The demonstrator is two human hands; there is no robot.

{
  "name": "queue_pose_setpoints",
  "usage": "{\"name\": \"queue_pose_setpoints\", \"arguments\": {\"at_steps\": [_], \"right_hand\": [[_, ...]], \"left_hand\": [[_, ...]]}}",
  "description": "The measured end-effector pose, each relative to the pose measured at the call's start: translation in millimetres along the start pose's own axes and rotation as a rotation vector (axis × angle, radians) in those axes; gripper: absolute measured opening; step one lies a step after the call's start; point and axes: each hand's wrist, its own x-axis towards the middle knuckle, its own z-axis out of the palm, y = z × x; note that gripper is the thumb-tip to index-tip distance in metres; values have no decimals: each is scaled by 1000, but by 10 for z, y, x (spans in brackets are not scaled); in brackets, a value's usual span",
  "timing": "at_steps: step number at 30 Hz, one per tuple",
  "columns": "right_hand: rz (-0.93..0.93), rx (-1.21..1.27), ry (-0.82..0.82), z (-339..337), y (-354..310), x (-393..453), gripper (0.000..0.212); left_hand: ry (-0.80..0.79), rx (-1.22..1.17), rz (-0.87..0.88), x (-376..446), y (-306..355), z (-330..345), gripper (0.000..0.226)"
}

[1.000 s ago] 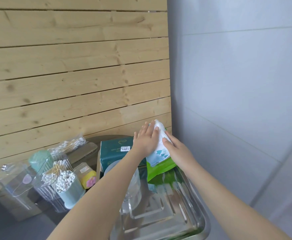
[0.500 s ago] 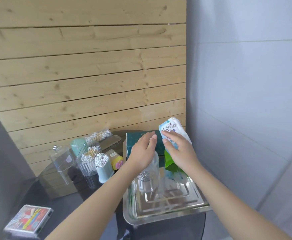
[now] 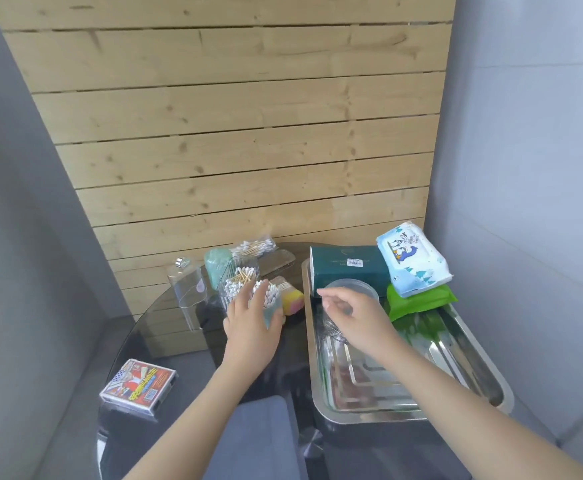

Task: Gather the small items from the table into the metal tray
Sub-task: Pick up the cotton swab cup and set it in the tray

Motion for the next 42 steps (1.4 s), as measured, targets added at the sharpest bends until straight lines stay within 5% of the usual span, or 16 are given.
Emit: {"name": "queue_pose_setpoints", "arguments": {"at_steps": [5,13,21,27,37,40,42], "right_hand": [[13,-31,67,113,23,131,25],[-13,-66,54,274,-92,227,25],[-4,45,-233,346,-171,214,61],[30,306,-396,264,-162,270,60],[81,375,-404,448,-126,352,62],[67,320,-331,544,-184,379,77],[57,262,-284,605,-193,412,85]], "left_hand": [[-76,-67,16,174,-171,27,66],[-25,-67,104,254,-277,-13,42],[-53,-303,186,94,-272,-381,41],[-216,-509,189,96,-214,-532,42],[-309,-695,130,172,-371,-490,49],[-238,-651,71,253,-453,-510,36],[-55,-572,-20,365,-546,-539,27]]}}
